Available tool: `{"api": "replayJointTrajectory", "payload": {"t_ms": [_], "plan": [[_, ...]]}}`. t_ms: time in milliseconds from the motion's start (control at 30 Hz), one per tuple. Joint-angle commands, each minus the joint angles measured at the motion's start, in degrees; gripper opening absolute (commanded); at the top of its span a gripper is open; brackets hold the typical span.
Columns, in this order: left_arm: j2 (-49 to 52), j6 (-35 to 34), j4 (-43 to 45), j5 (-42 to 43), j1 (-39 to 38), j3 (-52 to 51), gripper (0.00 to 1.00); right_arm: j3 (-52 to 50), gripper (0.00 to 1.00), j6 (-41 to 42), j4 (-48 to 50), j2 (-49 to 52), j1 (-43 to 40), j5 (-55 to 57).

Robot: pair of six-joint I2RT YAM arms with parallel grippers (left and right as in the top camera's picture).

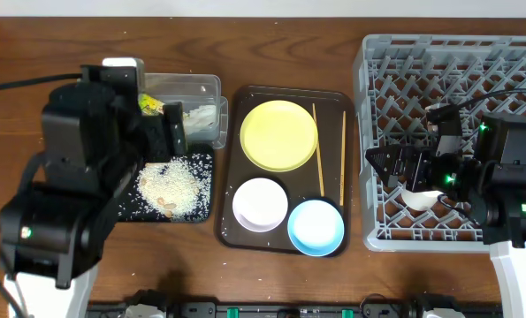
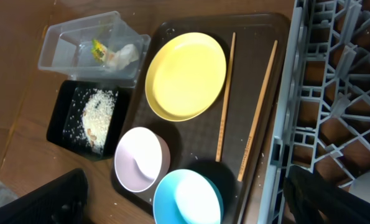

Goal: Sort waste into correct bins and load items into the dishwasher rack

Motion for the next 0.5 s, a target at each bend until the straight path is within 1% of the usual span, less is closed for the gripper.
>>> {"api": "replayJointTrajectory", "payload": {"t_ms": [0, 167, 233, 333, 400, 467], "plan": [[-1.33, -0.09, -0.31, 0.7, -0.02, 0.13, 0.89, 0.59, 0.99, 0.2, 0.0, -0.11, 0.83, 0.31], [-2.36, -0.02, -1.49, 0.26, -0.02, 0.13, 0.89, 0.59, 0.99, 0.2, 0.0, -0.11, 0.83, 0.31], [-2.45, 0.92, -3.43, -1.2, -0.02, 0.11, 0.89, 0.59, 0.99, 0.22, 0.0, -0.11, 0.83, 0.31], [-3.43, 1.29, -3.63, -3.41, -0.66, -0.63, 0.9, 0.59, 0.99, 0.2, 0.0, -0.11, 0.83, 0.33], [-5.38, 1.22, -0.59, -3.96, -0.66, -2.97, 0.9, 0.59, 0.99, 0.2, -0.02, -0.11, 0.83, 0.31], [-8.13, 1.25, 4.87, -2.91, -0.66, -7.02, 0.9, 0.59, 0.99, 0.2, -0.04, -0.11, 0.83, 0.33]]}}
